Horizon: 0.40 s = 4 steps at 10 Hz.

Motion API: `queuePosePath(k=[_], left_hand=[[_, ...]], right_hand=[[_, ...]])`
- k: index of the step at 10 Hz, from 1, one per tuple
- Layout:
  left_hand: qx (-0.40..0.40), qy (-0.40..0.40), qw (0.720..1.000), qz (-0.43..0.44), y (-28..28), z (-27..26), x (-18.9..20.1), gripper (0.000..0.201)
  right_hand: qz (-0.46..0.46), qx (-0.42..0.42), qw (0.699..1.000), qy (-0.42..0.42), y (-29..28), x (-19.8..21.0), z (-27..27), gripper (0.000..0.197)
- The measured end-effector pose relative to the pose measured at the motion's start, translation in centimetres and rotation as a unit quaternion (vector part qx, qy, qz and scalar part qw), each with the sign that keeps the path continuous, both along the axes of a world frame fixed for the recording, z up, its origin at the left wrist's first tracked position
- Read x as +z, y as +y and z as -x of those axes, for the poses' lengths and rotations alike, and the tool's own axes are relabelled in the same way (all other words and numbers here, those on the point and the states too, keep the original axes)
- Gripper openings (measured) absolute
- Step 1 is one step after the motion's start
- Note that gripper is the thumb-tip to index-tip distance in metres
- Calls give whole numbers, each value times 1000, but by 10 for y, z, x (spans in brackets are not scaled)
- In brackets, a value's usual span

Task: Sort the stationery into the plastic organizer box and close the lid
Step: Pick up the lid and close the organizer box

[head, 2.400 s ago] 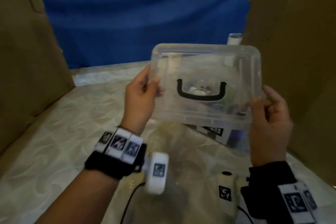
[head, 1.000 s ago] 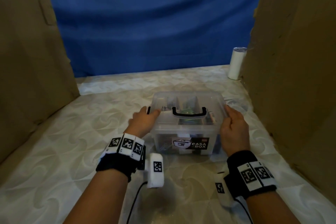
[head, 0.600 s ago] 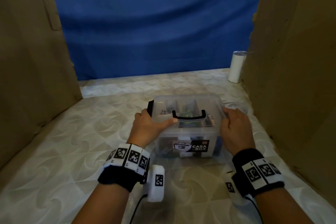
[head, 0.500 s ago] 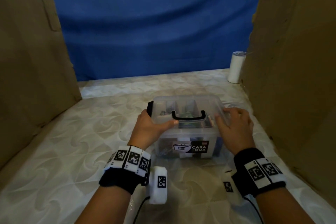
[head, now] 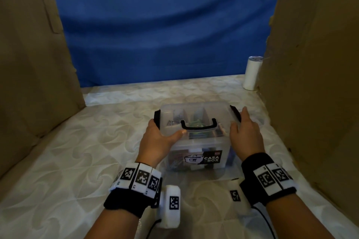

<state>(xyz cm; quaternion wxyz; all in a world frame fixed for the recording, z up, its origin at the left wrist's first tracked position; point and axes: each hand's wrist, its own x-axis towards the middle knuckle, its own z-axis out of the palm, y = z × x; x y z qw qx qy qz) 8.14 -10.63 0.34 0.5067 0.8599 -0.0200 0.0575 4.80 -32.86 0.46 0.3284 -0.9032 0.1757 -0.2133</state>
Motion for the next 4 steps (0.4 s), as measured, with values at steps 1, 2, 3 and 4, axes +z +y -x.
queuePosePath(k=[1, 2, 3, 4], left_hand=[[3, 2, 999, -32, -2, 3, 5, 73], [-6, -2, 999, -43, -2, 7, 8, 73], [-26, -2, 997, -72, 0, 7, 9, 65], [-79, -5, 990, -117, 14, 31, 17, 58]], right_hand=[[83, 18, 996, -34, 0, 4, 1, 51], [109, 43, 993, -13, 1, 10, 8, 53], [146, 73, 986, 23, -3, 16, 6, 46], [110, 121, 986, 45, -8, 13, 20, 38]])
